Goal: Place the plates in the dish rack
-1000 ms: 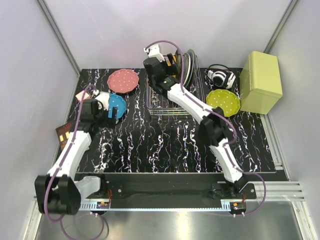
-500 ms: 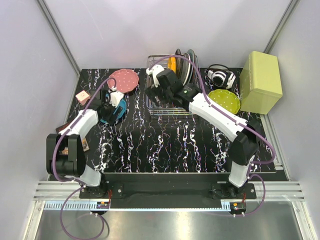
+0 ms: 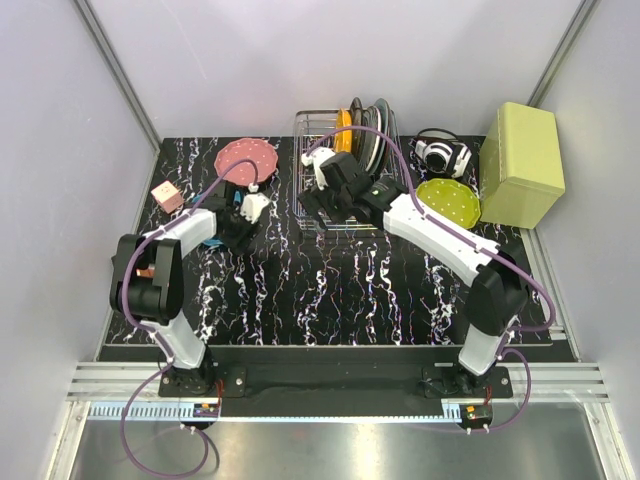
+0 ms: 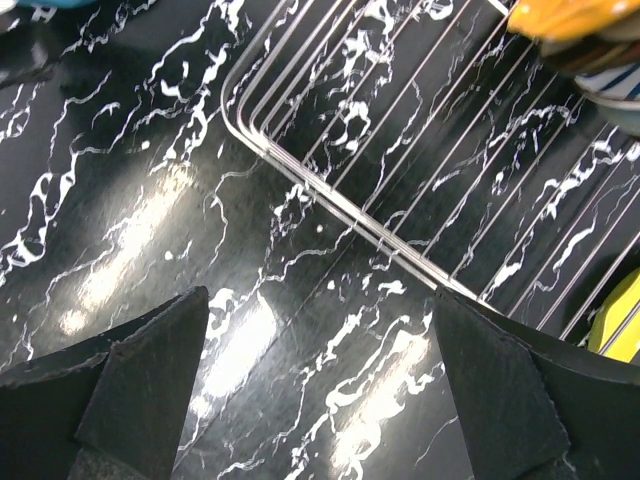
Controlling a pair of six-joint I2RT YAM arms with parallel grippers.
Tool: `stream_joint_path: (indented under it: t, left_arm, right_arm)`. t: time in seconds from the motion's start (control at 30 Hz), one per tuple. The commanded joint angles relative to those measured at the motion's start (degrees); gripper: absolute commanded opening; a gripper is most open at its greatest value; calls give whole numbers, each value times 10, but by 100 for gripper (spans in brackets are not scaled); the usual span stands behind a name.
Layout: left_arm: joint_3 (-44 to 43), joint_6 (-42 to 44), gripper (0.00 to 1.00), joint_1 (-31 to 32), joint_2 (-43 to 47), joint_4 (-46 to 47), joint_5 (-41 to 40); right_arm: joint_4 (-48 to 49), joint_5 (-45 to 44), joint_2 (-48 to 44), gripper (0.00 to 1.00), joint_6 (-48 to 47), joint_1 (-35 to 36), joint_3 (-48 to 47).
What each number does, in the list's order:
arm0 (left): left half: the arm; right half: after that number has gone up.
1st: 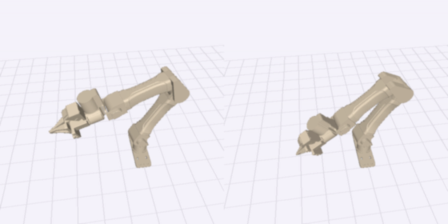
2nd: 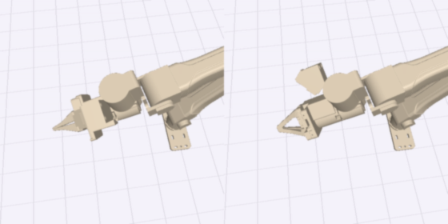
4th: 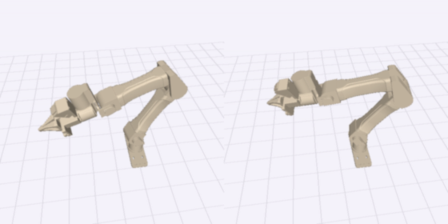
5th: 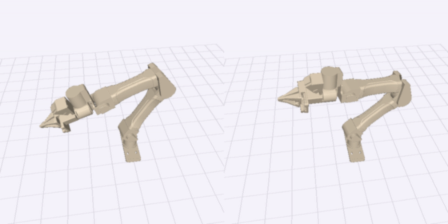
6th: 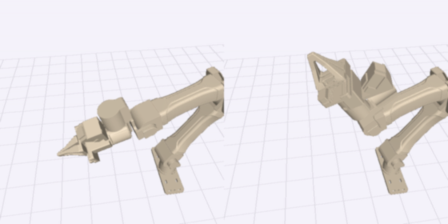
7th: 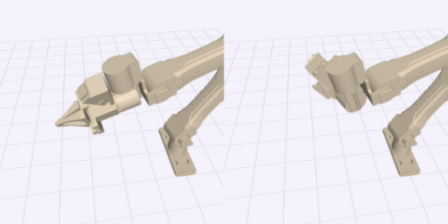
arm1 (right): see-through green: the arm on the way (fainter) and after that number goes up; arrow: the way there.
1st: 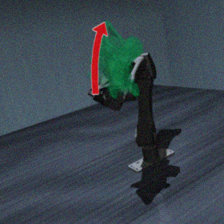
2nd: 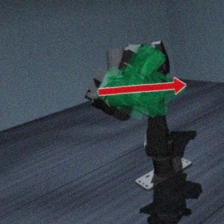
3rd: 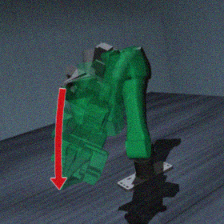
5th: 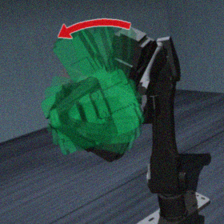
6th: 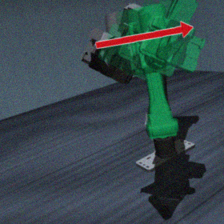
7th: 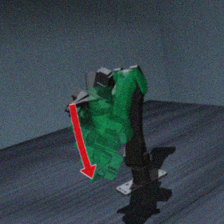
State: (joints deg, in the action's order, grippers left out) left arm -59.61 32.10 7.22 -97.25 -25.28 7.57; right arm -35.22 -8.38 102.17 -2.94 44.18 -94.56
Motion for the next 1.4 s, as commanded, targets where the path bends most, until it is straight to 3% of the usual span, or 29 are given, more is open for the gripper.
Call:
stream_joint_path:
  t: [0.0, 0.3, 0.5, 0.73, 1.03, 1.2, 1.3, 1.33, 1.37]
  left_arm:
    - [-43, -11, 60, 12, -17, -10, 15]
    - [-24, 9, 58, 33, -4, -62, 60]
    - [12, 15, 58, 88, 61, -151, 98]
    - [27, -46, 58, 205, 91, -209, 152]
    - [-14, -165, 55, 362, 45, -141, 177]
    - [5, -231, 61, 322, 187, -37, 69]
    - [34, -245, 60, 195, 283, 11, 54]
    - [39, -243, 58, 165, 301, 25, 50]
    - [36, -238, 45, 136, 314, 41, 44]
  right_arm:
    - [9, 21, -50, 100, 21, -5, 28]
    - [9, 49, -81, 100, 26, -12, 83]
    - [-7, 129, -112, 100, 116, -68, 133]
    - [-10, 223, -175, 100, 236, -136, 229]
    - [-16, 289, -239, 100, 263, -223, 300]
    - [3, 319, -285, 100, 270, -235, 343]
    - [17, 340, -304, 100, 282, -244, 370]
    - [18, 340, -309, 100, 281, -246, 377]
    - [19, 338, -315, 100, 279, -248, 380]
